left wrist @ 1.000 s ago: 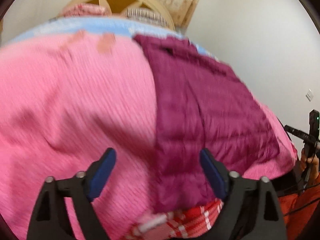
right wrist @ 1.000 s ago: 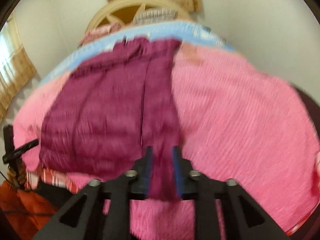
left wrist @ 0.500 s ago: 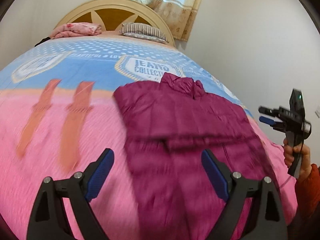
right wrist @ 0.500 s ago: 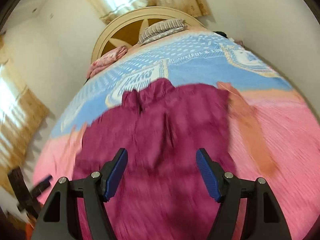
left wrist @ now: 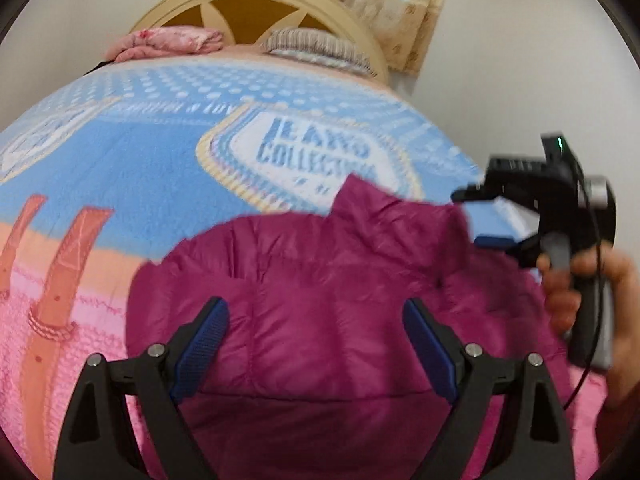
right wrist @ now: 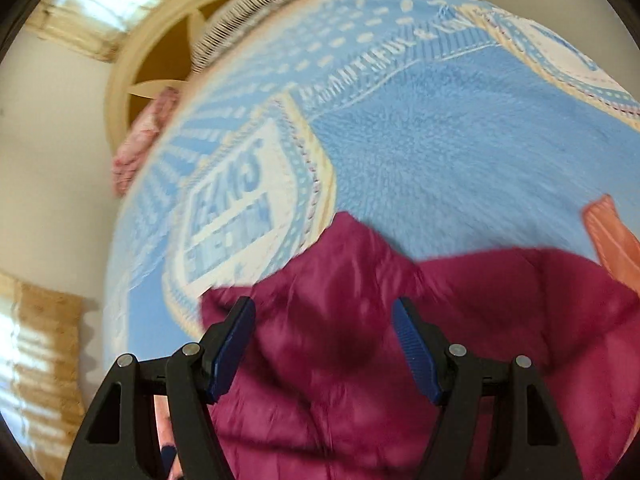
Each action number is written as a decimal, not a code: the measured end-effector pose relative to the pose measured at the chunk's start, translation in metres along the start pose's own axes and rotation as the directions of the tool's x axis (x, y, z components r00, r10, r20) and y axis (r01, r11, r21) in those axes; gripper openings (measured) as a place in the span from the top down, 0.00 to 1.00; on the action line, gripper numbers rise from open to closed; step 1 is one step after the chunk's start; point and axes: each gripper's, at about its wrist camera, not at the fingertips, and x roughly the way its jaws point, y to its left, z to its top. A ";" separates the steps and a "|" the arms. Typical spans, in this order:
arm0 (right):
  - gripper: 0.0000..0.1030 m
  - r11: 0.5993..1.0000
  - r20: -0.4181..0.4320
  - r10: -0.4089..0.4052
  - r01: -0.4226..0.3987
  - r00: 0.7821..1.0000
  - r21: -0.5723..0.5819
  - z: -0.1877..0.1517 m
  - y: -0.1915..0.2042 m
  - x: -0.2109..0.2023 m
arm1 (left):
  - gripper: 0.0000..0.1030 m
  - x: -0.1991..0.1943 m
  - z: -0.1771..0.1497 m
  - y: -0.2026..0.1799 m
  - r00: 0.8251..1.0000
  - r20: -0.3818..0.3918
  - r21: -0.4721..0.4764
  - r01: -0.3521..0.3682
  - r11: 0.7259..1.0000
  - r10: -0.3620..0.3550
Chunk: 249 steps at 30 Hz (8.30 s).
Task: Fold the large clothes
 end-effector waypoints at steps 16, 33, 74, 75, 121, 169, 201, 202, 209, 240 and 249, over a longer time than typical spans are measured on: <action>1.00 0.990 -0.101 -0.113 0.104 0.988 -0.090 -0.030 -0.073 -0.009 | 0.10 0.010 -0.022 -0.005 0.998 0.023 0.056 -0.060 0.997 0.058; 0.13 0.993 -0.022 0.052 -0.054 0.998 -0.110 0.001 -0.009 -0.023 | 0.07 0.019 -0.020 -0.011 0.997 0.019 0.073 -0.076 0.994 0.075; 0.87 0.968 0.193 0.216 -0.184 0.957 -0.169 -0.066 -0.111 -0.018 | 0.80 0.045 0.033 -0.031 0.980 -0.123 -0.096 -0.170 0.981 0.158; 0.87 0.968 0.193 0.216 -0.185 0.957 -0.169 -0.066 -0.111 -0.018 | 0.78 0.046 0.026 -0.022 0.980 -0.137 -0.145 -0.164 0.976 0.145; 0.80 0.908 0.242 -0.002 0.104 0.970 -0.407 -0.069 -0.058 -0.008 | 0.47 0.003 0.002 -0.008 0.996 0.043 -0.232 -0.065 0.971 0.077; 0.74 0.960 0.365 -0.002 0.105 0.931 -0.261 -0.081 -0.065 -0.093 | 0.11 0.017 0.021 -0.052 0.969 0.027 -0.012 -0.247 0.969 0.247; 0.29 0.940 0.441 -0.034 0.178 0.897 -0.290 -0.379 -0.224 -0.309 | 0.05 -0.173 -0.196 -0.049 0.986 0.112 0.275 -0.147 0.950 0.120; 0.29 0.942 0.429 -0.035 0.173 0.902 -0.288 -0.385 -0.229 -0.309 | 0.05 -0.177 -0.201 -0.045 0.988 0.108 0.272 -0.132 0.953 0.106; 0.29 0.956 0.326 -0.014 0.108 0.945 -0.272 -0.420 -0.251 -0.300 | 0.05 -0.203 -0.226 -0.020 0.992 0.107 0.235 -0.090 0.968 0.066; 0.42 0.789 0.194 -0.198 0.273 0.961 -0.551 -0.459 -0.232 -0.243 | 0.07 -0.175 -0.326 0.070 0.974 -0.151 0.012 0.174 0.985 -0.170; 0.98 0.854 0.140 -0.084 0.144 0.987 -0.500 -0.460 -0.249 -0.263 | 0.84 -0.195 -0.320 0.061 0.923 -0.130 0.005 0.367 0.930 -0.363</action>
